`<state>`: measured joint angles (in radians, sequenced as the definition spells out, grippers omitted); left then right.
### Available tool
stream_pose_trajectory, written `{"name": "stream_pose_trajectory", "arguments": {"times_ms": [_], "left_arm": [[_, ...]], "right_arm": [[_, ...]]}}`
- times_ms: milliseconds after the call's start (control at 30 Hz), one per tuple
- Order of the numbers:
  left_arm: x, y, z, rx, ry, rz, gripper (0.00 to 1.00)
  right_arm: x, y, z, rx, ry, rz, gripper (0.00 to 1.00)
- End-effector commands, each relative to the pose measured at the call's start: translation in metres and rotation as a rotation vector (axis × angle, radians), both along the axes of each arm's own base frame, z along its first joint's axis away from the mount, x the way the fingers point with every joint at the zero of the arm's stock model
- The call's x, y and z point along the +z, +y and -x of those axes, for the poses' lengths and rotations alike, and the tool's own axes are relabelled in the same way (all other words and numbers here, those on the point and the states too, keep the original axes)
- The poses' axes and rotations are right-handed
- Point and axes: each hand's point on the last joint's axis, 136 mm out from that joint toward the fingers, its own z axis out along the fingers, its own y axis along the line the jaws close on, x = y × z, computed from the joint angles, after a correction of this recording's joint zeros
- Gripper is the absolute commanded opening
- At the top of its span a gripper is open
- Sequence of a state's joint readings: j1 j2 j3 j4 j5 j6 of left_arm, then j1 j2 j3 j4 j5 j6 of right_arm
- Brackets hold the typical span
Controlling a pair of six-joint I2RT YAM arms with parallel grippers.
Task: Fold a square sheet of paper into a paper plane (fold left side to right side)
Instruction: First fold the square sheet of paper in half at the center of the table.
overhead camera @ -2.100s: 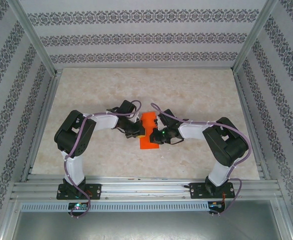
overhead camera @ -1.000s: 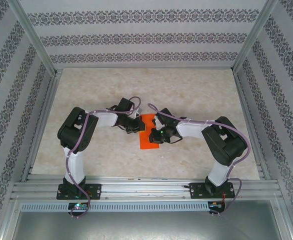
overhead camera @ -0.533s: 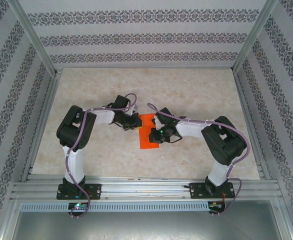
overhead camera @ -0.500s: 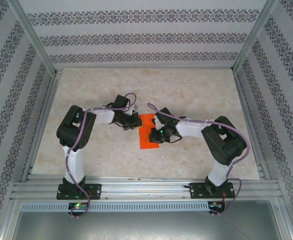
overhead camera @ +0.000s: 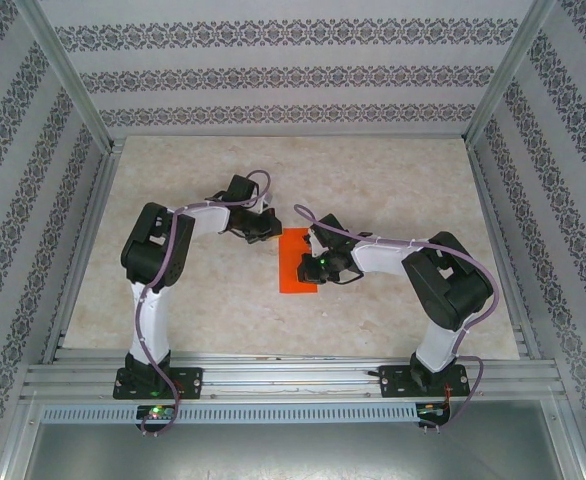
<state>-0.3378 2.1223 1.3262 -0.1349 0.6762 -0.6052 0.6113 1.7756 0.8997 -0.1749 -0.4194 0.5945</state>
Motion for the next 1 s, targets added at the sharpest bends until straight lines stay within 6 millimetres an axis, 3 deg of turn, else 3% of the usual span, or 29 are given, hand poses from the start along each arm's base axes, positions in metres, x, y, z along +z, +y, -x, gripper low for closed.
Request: {"name": "stream_pose_trajectory", "arguments": {"times_ms": [0, 633, 800, 967], "left_arm": [[-0.017, 0.031, -0.03, 0.08, -0.053, -0.114, 0.0], [-0.015, 0.034, -0.065, 0.095, -0.065, -0.114, 0.0], [0.013, 0.034, -0.063, 0.083, -0.126, -0.102, 0.0], [0.062, 0.035, -0.051, 0.067, -0.209, -0.079, 0.0]], "right_arm": [[-0.047, -0.044, 0.041, -0.006, 0.158, 0.217, 0.0], [-0.047, -0.039, 0.036, -0.034, 0.158, 0.194, 0.0], [-0.041, -0.031, 0.027, -0.062, 0.137, 0.158, 0.0], [-0.032, -0.022, 0.012, -0.099, 0.097, 0.108, 0.0]]}}
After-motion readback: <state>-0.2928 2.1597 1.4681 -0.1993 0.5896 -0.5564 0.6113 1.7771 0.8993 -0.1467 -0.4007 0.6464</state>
